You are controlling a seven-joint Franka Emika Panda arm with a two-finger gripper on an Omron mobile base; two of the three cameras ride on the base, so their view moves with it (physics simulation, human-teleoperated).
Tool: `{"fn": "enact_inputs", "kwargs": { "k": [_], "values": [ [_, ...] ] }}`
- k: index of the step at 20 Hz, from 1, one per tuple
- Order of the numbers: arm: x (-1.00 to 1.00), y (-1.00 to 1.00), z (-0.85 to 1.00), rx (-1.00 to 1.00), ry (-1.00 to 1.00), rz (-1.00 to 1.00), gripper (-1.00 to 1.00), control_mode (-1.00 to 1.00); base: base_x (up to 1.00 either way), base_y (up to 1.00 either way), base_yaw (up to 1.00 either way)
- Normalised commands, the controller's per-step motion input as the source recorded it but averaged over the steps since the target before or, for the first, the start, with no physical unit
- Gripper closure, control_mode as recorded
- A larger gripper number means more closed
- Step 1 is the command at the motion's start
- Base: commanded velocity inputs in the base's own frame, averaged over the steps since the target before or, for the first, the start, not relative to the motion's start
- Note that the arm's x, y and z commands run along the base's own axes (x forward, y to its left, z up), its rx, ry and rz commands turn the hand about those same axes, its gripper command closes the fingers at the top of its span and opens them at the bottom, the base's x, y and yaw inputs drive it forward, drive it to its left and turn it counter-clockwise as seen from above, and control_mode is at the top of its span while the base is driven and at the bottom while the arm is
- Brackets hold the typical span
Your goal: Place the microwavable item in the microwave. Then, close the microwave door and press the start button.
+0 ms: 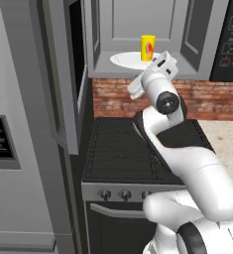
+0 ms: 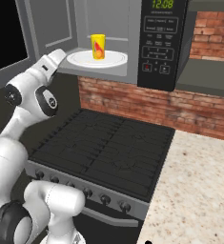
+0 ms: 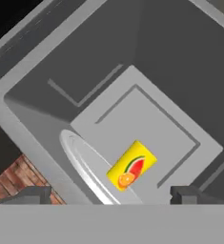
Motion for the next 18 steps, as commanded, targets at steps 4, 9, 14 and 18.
{"fn": "enact_inputs", "kwargs": {
  "k": [4,9,14,18],
  "values": [
    [-1.00,0.95,0.00,-0.24,-0.02,0.00,-1.00,-1.00,0.00,0.00,0.00],
    [-1.00,0.91,0.00,-0.23,0.00,0.00,-1.00,-1.00,0.00,0.00,0.00],
    [-1.00,0.60,-0.04,-0.21,0.00,0.00,-1.00,-1.00,0.00,0.00,0.00],
    [-1.00,0.37,-0.30,-0.16,-0.02,0.00,-1.00,-1.00,0.00,0.00,0.00]
  ]
}}
